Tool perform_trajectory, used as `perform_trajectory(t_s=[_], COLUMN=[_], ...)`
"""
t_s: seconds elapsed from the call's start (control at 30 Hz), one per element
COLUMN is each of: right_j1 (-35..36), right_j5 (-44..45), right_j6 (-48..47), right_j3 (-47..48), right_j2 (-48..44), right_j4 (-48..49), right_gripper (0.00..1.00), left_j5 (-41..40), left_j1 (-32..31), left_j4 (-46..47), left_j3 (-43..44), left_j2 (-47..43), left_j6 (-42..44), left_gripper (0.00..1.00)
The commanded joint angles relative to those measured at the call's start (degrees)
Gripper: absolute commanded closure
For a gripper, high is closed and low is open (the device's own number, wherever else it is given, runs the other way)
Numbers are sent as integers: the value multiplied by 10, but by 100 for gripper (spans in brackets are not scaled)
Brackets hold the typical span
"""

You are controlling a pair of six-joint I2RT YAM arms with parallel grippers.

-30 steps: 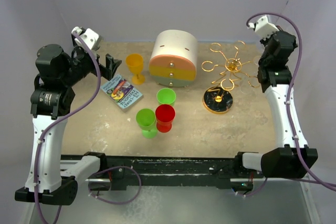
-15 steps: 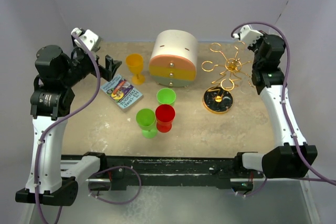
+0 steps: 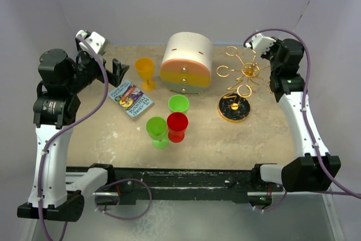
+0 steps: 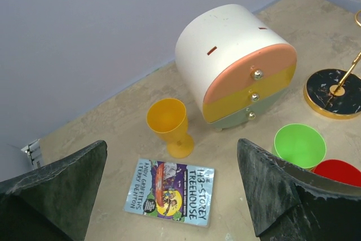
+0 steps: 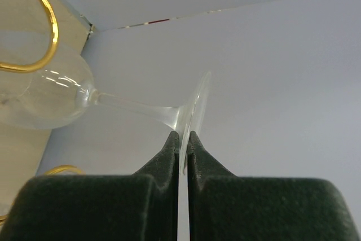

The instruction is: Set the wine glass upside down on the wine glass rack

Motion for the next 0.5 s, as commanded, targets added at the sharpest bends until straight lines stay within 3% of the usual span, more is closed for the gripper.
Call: perform_trajectory(t_s=[0.0,0.47], right_j1=[6,14], right_j5=[-44,-75], right_j6=[-9,-55], right_j3=[37,43], right_j2=[-6,1], right_j4=[-13,-49], right_gripper=[100,100], left_j5=[-21,-10], left_j1=[6,13], left_j4=[18,21], left_j3=[12,3], left_j2=[-4,-10], left_j6=[8,5], left_gripper=[1,1])
